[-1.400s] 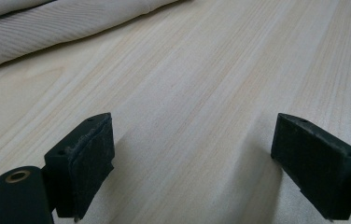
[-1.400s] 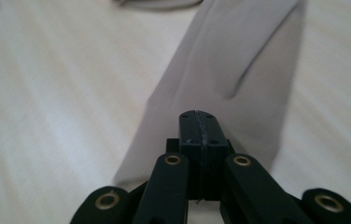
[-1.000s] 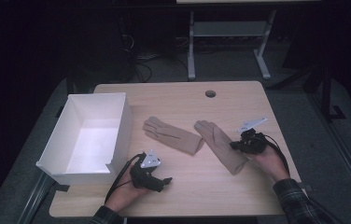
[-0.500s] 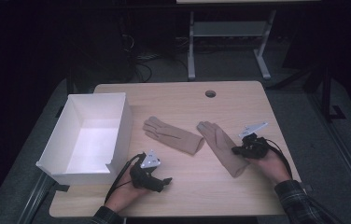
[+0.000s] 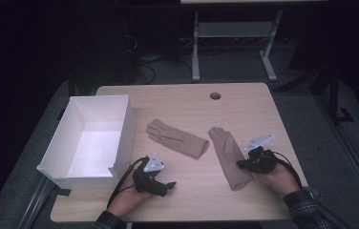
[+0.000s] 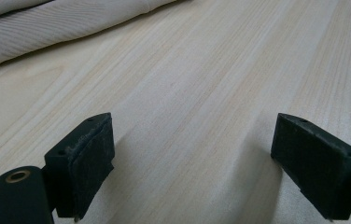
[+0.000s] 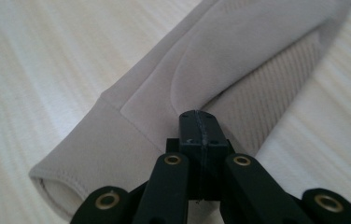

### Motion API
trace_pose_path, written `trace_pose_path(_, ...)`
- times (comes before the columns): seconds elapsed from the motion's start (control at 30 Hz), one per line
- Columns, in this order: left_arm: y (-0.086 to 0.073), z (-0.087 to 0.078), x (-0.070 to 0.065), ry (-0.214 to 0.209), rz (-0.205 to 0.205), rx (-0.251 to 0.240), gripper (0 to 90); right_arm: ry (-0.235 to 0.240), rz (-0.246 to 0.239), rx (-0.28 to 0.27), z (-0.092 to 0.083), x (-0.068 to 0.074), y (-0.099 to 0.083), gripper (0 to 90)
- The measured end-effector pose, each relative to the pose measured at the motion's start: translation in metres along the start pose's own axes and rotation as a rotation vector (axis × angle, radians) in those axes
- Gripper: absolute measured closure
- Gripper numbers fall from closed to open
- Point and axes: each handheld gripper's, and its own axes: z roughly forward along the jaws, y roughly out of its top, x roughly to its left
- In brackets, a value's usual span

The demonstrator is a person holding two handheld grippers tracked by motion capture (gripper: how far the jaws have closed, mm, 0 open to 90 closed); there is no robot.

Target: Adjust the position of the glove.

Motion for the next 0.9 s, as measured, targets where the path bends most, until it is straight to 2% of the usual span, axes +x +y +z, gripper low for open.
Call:
trace_pose_path(0.27, 0.0, 0.0, 0.0, 0.0, 0.002, 0.0, 12.8, 0.029, -0.033, 0.002, -0.001, 0.02, -0.003, 89.8)
trace_pose_path(0.43, 0.0, 0.0, 0.0, 0.0, 0.002, 0.0, 12.8, 0.031, -0.043, -0.003, 0.0, 0.025, -0.005, 89.8)
trace_pose_path(0.5, 0.0, 0.0, 0.0, 0.0, 0.002, 0.0, 12.8, 0.039, -0.032, -0.001, 0.0, 0.024, -0.005, 89.8)
trace_pose_path(0.57, 0.0, 0.0, 0.0, 0.001, 0.002, 0.001, 12.8, 0.038, -0.045, -0.02, -0.003, 0.023, -0.005, 82.6)
trace_pose_path(0.63, 0.0, 0.0, 0.0, 0.001, 0.002, 0.001, 12.8, 0.016, -0.028, -0.066, -0.011, 0.02, -0.006, 78.2)
trace_pose_path(0.7, 0.0, 0.0, 0.0, 0.001, 0.001, 0.001, 12.8, -0.009, 0.005, -0.111, -0.017, 0.014, -0.009, 66.3)
trace_pose_path(0.77, 0.0, 0.0, 0.0, 0.001, 0.001, 0.0, 12.8, -0.024, 0.023, -0.125, -0.017, 0.01, -0.012, 58.3)
trace_pose_path(0.8, 0.0, 0.0, 0.0, 0.001, 0.002, 0.003, 12.8, -0.055, 0.054, -0.137, -0.018, 0.004, -0.018, 47.0)
trace_pose_path(0.83, 0.0, 0.0, 0.0, 0.001, 0.001, 0.001, 12.8, -0.055, 0.054, -0.137, -0.018, 0.004, -0.018, 47.0)
trace_pose_path(0.9, 0.0, 0.0, 0.0, 0.001, 0.0, -0.001, 12.8, -0.104, 0.063, -0.145, -0.018, -0.002, -0.025, 41.0)
